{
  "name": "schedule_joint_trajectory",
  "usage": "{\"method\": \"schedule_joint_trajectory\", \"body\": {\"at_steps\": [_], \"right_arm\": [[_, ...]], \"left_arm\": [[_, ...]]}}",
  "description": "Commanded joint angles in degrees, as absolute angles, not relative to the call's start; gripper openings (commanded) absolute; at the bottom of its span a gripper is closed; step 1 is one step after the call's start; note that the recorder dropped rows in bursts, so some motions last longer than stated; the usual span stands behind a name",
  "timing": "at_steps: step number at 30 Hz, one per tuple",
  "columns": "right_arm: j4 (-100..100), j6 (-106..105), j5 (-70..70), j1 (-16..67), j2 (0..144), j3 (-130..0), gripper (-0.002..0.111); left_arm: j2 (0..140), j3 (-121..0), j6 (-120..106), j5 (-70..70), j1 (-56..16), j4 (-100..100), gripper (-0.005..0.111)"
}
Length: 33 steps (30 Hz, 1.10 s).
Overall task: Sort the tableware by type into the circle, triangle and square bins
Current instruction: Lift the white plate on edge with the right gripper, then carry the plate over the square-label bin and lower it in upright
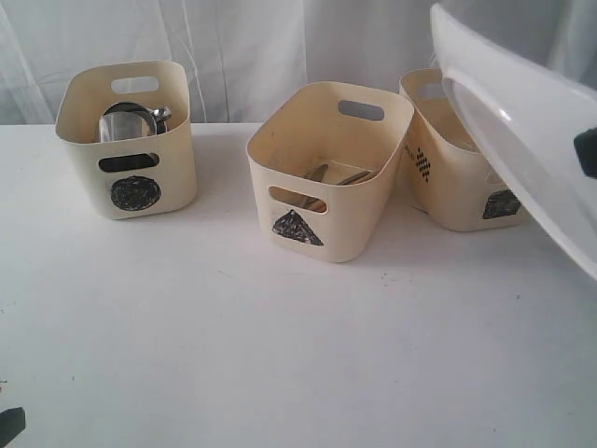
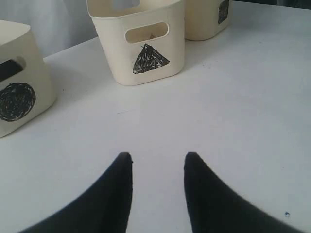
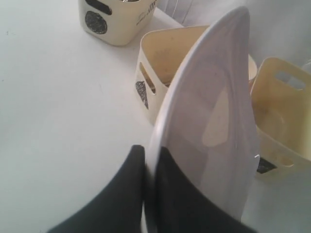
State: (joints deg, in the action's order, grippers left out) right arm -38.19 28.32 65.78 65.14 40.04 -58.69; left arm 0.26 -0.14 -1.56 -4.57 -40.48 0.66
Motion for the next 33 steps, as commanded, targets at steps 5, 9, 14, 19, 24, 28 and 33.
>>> {"method": "schedule_joint_trajectory", "body": {"at_steps": [5,9,14,19,24,28,33], "right_arm": [[-47.34,27.06,60.47,65.24,39.62,-60.42,0.0],[-50.02,24.13,60.15,65.24,41.52,-62.72,0.0],[-51.51,20.26,60.15,65.24,44.32,-66.37,0.0],[-51.91,19.42,60.15,65.0,45.95,-68.11,0.0],[-49.93,19.42,60.26,65.0,47.62,-68.11,0.0],[-50.47,19.42,60.26,65.0,49.15,-68.11,0.0],[-52.19,20.11,60.26,64.92,51.04,-68.11,0.0]], "left_arm": [[0.0,0.0,-1.54,-4.35,-40.74,0.0,0.041],[0.0,0.0,-1.54,-4.35,-40.74,0.0,0.041],[0.0,0.0,-1.54,-4.35,-40.74,0.0,0.041],[0.0,0.0,-1.54,-4.35,-40.74,0.0,0.041],[0.0,0.0,-1.54,-4.35,-40.74,0.0,0.041],[0.0,0.0,-1.54,-4.35,-40.74,0.0,0.041],[0.0,0.0,-1.54,-4.35,-40.74,0.0,0.041]]}}
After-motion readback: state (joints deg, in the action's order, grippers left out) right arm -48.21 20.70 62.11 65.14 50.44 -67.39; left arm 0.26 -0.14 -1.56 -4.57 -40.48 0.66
